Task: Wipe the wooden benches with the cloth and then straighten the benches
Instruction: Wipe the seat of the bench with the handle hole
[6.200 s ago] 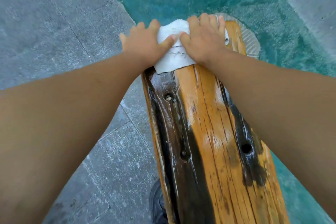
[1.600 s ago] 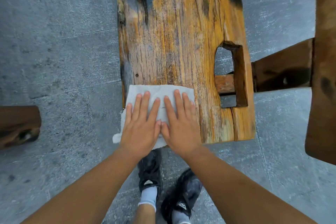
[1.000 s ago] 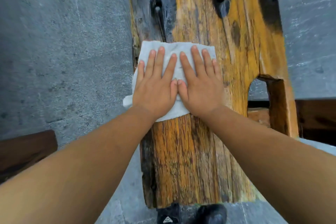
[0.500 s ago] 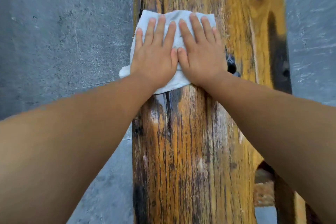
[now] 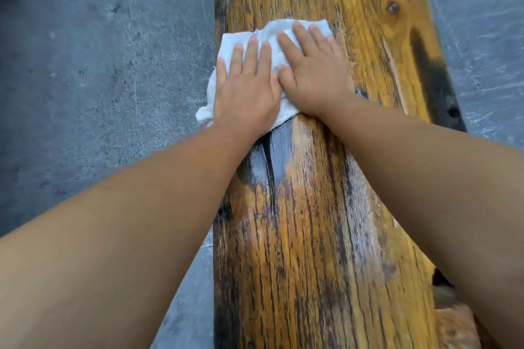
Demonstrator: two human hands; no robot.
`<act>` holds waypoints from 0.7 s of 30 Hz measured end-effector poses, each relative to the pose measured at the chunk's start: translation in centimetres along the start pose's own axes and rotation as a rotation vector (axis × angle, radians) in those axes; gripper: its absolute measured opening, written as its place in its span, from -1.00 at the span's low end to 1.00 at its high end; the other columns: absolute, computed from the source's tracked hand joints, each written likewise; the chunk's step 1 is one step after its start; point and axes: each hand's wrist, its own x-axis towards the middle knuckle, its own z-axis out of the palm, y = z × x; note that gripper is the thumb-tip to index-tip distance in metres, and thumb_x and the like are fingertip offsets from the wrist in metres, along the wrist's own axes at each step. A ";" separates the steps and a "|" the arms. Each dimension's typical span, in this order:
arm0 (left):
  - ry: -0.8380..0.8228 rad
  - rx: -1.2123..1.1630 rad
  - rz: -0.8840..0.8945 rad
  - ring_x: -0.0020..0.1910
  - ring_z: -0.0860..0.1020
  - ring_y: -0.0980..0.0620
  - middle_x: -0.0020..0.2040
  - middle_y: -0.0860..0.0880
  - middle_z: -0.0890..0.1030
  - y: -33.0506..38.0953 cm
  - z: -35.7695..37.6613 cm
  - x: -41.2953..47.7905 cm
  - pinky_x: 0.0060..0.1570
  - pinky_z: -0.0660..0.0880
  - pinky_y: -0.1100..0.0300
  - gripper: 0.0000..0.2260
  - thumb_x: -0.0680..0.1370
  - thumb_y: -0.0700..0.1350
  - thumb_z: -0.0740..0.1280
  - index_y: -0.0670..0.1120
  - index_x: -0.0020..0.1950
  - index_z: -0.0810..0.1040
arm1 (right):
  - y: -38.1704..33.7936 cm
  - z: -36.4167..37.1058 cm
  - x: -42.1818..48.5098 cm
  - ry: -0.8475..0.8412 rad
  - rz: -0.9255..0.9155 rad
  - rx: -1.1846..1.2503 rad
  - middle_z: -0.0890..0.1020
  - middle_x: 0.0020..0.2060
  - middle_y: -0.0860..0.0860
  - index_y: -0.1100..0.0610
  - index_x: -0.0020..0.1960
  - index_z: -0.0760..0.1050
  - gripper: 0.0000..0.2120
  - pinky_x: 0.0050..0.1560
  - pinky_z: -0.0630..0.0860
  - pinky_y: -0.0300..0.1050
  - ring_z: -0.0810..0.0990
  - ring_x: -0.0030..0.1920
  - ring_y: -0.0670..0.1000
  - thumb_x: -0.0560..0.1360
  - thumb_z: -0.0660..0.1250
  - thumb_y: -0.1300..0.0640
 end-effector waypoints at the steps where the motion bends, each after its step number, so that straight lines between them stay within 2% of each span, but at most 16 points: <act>1: 0.014 0.011 -0.012 0.58 0.00 -0.06 0.62 -0.02 0.02 0.2 0.2 -0.9 0.51 -0.03 -0.16 -0.49 0.65 0.06 -0.07 -0.02 0.60 0.02 | -0.1 0.1 -0.5 0.007 0.007 0.007 0.11 0.60 0.07 -0.01 0.59 0.12 -0.42 0.56 -0.04 0.12 0.04 0.59 0.12 0.60 -0.07 -0.15; 11: -0.058 -0.002 0.047 0.57 0.03 -0.10 0.60 -0.08 0.08 3.1 0.0 -15.8 0.50 -0.01 -0.17 -0.47 0.62 0.07 -0.06 -0.02 0.59 0.07 | -2.9 0.2 -17.2 -0.043 0.079 0.057 0.04 0.61 0.10 0.03 0.62 0.02 -0.44 0.56 -0.05 0.17 -0.04 0.60 0.15 0.66 -0.11 -0.11; 21: -0.156 0.030 0.128 0.59 -0.06 -0.15 0.61 -0.14 -0.02 9.7 1.5 -36.4 0.50 -0.01 -0.24 -0.46 0.65 0.08 -0.10 -0.09 0.60 0.01 | -3.2 -0.4 -40.4 -0.183 0.125 0.120 -0.12 0.61 0.14 0.06 0.62 -0.11 -0.41 0.57 -0.11 0.19 -0.23 0.59 0.15 0.65 -0.10 -0.10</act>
